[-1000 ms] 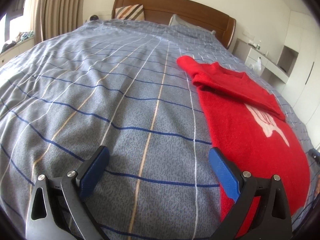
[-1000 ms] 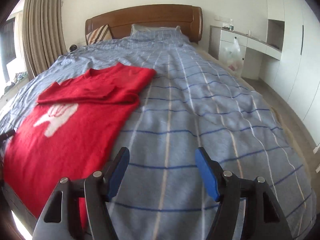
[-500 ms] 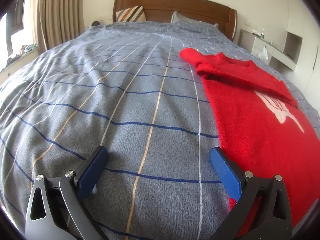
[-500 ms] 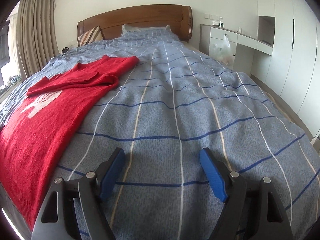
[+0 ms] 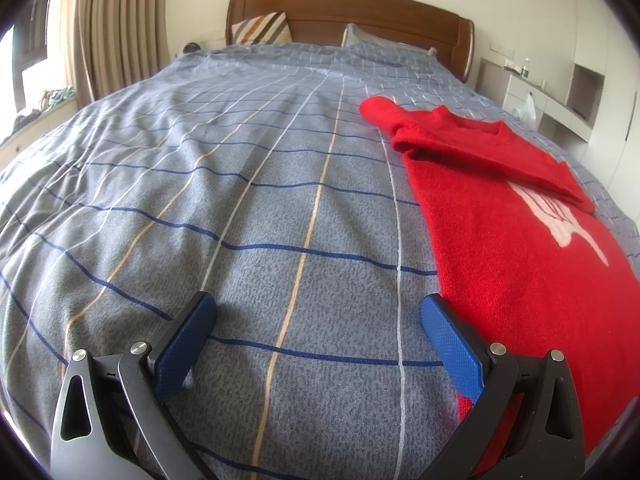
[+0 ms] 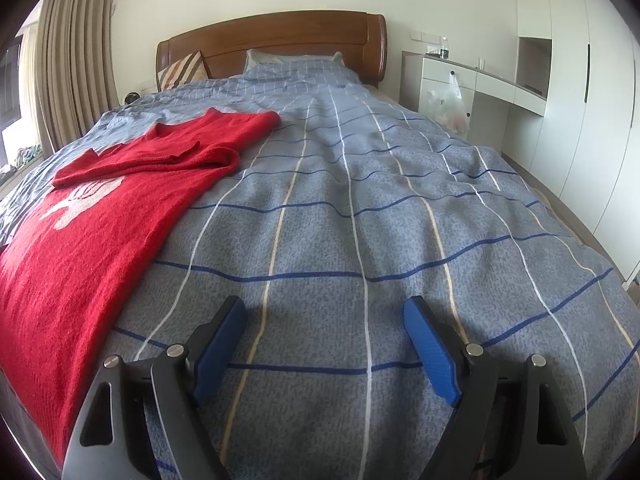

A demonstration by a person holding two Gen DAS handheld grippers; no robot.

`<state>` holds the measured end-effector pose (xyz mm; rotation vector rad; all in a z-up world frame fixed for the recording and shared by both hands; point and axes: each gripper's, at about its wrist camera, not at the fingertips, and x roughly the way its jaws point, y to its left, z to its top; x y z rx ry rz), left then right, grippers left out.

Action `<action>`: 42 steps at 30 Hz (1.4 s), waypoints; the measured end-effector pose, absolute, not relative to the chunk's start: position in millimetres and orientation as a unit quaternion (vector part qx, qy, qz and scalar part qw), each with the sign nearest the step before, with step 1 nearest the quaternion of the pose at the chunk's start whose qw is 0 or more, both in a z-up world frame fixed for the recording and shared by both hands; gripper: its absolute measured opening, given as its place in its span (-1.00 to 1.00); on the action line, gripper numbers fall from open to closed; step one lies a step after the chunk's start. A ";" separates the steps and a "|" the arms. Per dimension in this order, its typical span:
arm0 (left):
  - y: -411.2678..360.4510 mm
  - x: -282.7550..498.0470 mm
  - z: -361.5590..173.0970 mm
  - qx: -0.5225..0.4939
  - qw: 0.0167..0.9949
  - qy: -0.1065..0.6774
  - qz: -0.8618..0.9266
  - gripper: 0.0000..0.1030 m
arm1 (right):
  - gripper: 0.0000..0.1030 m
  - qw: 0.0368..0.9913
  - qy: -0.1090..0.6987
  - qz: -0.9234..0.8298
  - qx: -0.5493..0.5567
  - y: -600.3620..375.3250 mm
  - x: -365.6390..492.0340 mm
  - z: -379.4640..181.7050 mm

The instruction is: Fold small clothes

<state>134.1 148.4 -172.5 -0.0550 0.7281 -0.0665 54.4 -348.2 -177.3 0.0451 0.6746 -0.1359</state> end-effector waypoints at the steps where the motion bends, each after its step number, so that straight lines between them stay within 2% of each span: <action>1: 148.6 134.0 -172.5 -0.027 0.934 0.356 -0.032 0.99 | 0.58 0.941 0.331 -0.067 0.022 -348.2 54.4 -177.3; 32: 148.0 133.7 -172.8 -0.026 0.933 0.357 -0.032 0.99 | 0.59 0.941 0.331 -0.066 0.022 -347.7 53.7 -177.6; 36: 154.2 134.1 -162.2 -0.035 0.919 0.390 -0.042 0.97 | 0.58 0.939 0.337 -0.062 0.023 -347.4 51.9 -172.5; 42: 158.7 84.5 -138.9 -0.089 0.890 0.428 -0.128 0.97 | 0.58 0.941 0.334 0.006 0.050 -327.2 6.1 -132.6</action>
